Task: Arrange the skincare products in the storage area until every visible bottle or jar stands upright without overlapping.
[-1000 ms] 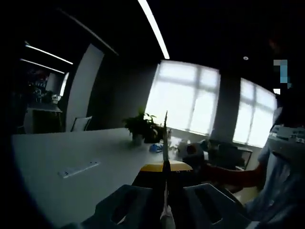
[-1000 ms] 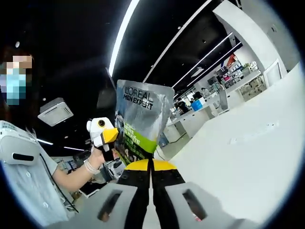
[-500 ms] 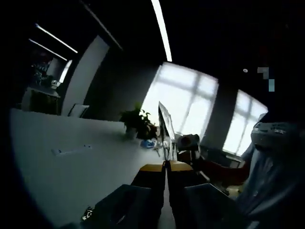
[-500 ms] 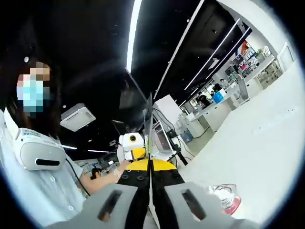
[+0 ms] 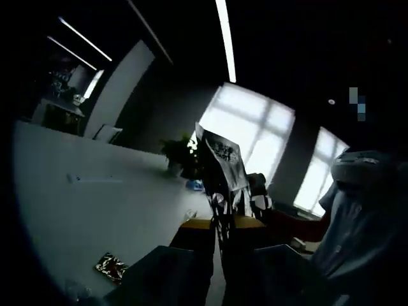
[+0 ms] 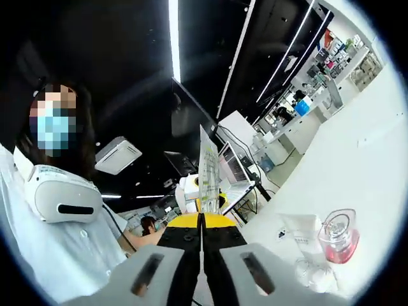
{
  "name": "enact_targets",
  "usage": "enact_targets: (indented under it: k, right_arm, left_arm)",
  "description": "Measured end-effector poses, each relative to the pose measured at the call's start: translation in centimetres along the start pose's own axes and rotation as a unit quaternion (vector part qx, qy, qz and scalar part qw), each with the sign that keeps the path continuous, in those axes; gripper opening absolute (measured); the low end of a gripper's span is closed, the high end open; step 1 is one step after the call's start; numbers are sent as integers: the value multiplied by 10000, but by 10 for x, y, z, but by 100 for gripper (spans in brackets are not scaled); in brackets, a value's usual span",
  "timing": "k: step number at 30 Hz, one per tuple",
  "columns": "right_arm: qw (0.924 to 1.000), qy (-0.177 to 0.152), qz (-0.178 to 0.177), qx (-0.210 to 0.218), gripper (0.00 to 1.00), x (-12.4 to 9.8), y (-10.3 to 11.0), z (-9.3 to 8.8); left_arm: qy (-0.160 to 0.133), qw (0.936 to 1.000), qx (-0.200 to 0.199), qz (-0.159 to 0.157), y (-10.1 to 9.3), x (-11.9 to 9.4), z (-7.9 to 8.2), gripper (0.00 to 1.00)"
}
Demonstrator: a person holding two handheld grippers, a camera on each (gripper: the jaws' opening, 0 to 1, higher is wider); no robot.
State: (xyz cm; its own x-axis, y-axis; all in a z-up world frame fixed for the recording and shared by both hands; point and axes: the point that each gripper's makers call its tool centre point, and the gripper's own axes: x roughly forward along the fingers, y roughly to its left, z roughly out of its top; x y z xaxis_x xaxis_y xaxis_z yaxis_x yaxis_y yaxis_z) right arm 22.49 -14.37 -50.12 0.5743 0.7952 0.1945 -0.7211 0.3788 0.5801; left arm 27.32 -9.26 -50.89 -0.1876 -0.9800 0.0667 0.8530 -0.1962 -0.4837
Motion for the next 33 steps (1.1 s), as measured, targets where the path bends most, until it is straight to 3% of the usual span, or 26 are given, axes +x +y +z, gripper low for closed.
enact_targets:
  k: [5, 10, 12, 16, 19, 20, 24, 27, 31, 33]
  right_arm:
    - [9985, 155, -468, 235, 1, -1, -15, -17]
    - [9952, 313, -769, 527, 1, 2, -26, -37]
    - [9936, 342, -895, 596, 1, 2, -29, -44]
    - [9884, 525, -1282, 624, 1, 5, -40, -60]
    - [9825, 851, -1608, 393, 1, 6, -51, -77]
    - [9801, 919, -1726, 343, 1, 7, -55, -81]
    - [9743, 1202, -1899, 164, 2, 10, -63, -94]
    - [9643, 1515, -2169, -51, 6, 5, -74, -103]
    - [9421, 2036, -2607, -545, 9, -7, -90, -116]
    - [9375, 2158, -2660, -614, 9, -11, -93, -120]
  left_arm:
    - [-93, 9989, -449, 51, 4, -9, -9, 0]
    - [-17, 9949, -933, 389, 18, -19, -27, 0]
    - [3, 9943, -980, 423, 17, -22, -32, 0]
    - [-60, 9883, -1461, 424, 10, -29, -43, 0]
    - [-71, 9876, -1513, 411, 9, -33, -52, 0]
    - [-16, 9864, -1552, 537, 14, -36, -58, 0]
    - [23, 9830, -1716, 652, 18, -39, -68, 0]
    - [116, 9805, -1793, 800, 26, -41, -79, 0]
    - [256, 9733, -2049, 1004, 39, -44, -96, 0]
    - [252, 9693, -2191, 1085, 44, -47, -102, 0]
